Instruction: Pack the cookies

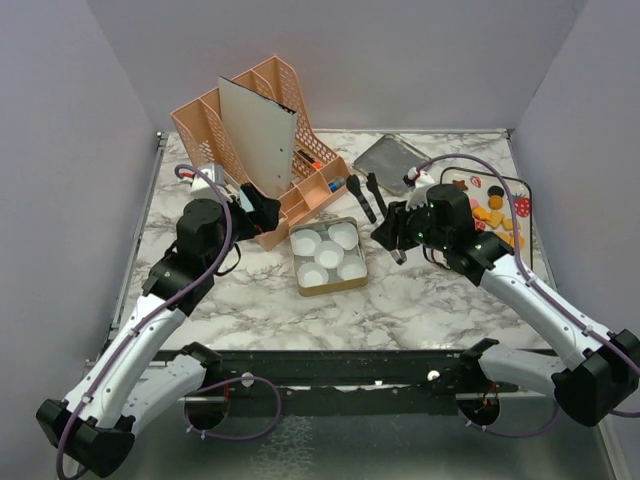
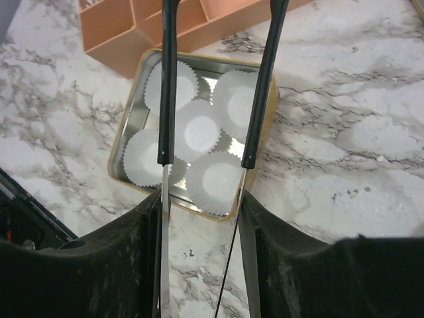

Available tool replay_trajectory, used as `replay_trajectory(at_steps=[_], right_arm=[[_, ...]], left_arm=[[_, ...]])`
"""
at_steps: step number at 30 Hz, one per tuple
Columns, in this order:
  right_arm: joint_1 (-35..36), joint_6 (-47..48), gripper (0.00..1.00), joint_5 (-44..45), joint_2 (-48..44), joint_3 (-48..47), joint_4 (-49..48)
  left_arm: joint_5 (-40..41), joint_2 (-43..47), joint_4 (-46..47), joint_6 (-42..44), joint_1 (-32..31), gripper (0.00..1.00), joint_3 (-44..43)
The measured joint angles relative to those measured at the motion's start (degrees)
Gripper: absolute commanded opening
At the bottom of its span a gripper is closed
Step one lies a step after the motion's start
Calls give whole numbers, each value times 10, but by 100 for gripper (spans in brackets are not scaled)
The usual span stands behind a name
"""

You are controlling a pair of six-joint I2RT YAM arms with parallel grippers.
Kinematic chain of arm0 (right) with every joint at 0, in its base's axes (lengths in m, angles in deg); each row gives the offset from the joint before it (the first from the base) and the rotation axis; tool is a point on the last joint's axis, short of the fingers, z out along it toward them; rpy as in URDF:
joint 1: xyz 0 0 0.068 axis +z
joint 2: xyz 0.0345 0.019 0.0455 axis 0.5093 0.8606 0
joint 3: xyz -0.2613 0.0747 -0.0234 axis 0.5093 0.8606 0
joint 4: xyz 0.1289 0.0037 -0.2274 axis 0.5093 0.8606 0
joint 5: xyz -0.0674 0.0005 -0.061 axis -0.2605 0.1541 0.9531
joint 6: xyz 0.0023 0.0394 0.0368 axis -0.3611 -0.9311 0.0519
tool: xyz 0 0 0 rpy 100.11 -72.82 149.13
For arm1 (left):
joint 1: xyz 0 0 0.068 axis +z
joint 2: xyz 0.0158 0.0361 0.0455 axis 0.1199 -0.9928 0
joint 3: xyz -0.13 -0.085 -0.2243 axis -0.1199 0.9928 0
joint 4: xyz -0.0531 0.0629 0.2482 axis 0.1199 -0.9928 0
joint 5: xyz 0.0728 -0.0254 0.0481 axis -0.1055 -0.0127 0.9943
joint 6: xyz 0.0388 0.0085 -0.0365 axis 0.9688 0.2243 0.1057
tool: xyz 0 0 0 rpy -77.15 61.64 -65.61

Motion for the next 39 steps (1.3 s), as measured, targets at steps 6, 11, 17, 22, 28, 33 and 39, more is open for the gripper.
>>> replay_trajectory(at_steps=[6,11,17,22,28,33,39], right_arm=[[0,21,48,49,25,-39,72],[0,28,49,52,51,-54,99],[0,38,52,55,66,-69,124],[0,46,53,76,68,-80,146],[0,46,53,138,70,-89,187],[-1,46,53,199,75,-97,212],[-42,40,52,264,90,-105,235]], left_arm=[[24,31,-44,111,0,99,-26],[8,25,-28,115,0,99,-4],[-40,-33,-20,77,0,99,26],[-46,-45,-40,79,0,99,20],[-31,-40,-44,121,1,99,-9],[3,-17,-52,166,3,99,-11],[21,45,-51,203,3,99,22]])
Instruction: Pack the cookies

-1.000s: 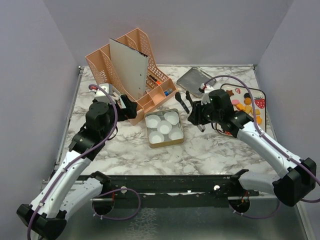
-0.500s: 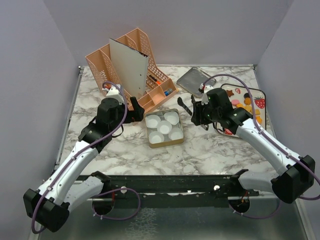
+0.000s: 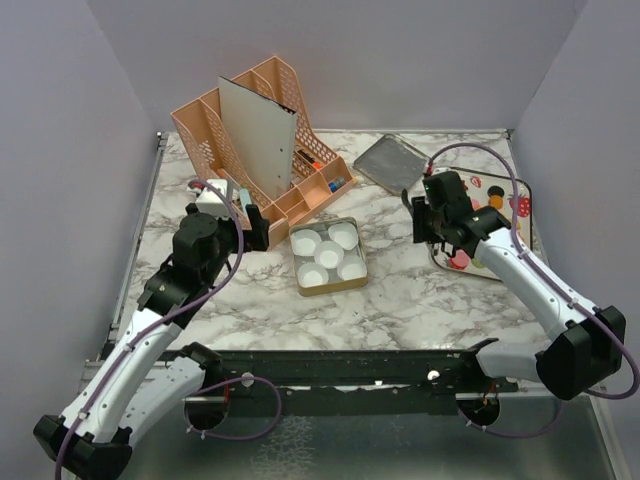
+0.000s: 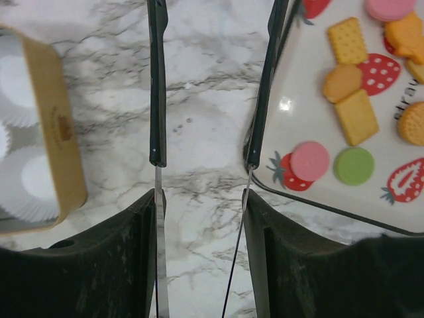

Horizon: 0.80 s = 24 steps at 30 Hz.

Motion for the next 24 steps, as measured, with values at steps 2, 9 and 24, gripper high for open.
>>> replay_trajectory(at_steps=[2,9,24], right_arm=[[-31,-2,52,8,4,0,0],[-126,-16,52,32,39,0,-31],[-245,-24,53,16,240,-88,-116]], left_arm=[[0,19,0,9,0,99,12],[0,61,5,34,0,99,35],[0,61,10,44,0,99,46]])
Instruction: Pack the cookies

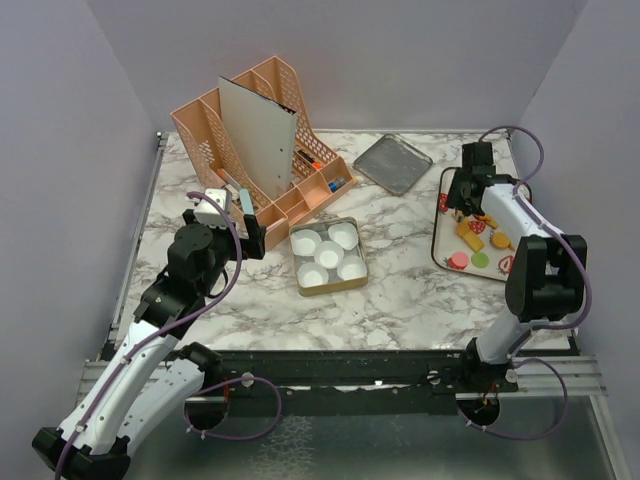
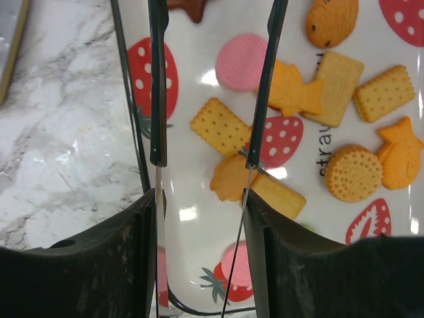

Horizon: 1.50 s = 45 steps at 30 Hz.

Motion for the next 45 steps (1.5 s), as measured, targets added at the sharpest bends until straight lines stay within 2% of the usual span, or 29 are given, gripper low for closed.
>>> replay_trajectory(at_steps=[14,24,45], right_arm=[[0,5,52,-34,78,-78,6],[-12,7,47,-50,106,-81,6],[-13,15,15,-69,106,-80,7]], left_arm=[[0,0,0,2,0,99,0],[-2,0,2,2,0,99,1],[-2,-2,4,6,1,99,6]])
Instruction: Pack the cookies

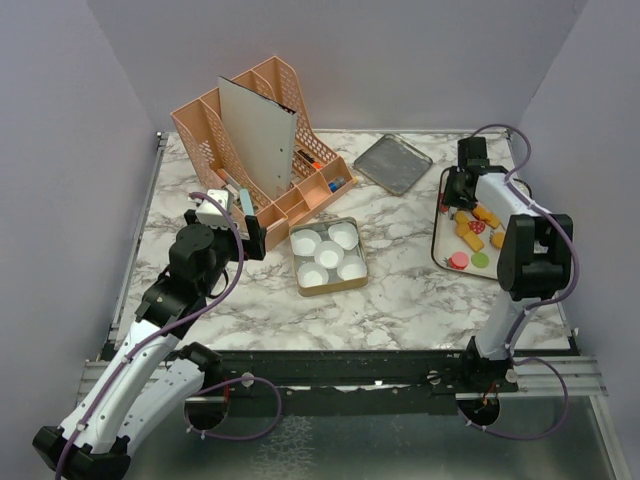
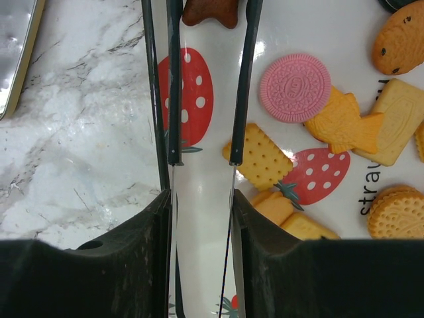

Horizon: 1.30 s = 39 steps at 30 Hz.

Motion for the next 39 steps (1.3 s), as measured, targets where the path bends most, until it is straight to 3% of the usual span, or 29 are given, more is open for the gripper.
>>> replay_trajectory(at_steps=[10,20,30,39], right_arm=[[0,5,7,-3,-52,25,7],[16,16,7,-21,-112,41,36],[123,31,7,-34,-194,57,65],[261,38,7,-50,-231,63,78]], left_arm=[[0,-5,0,1,4,99,0],[0,-10,0,2,14,99,0],[-6,-18,0,2,25,99,1],[-10,-18,0,2,36,99,6]])
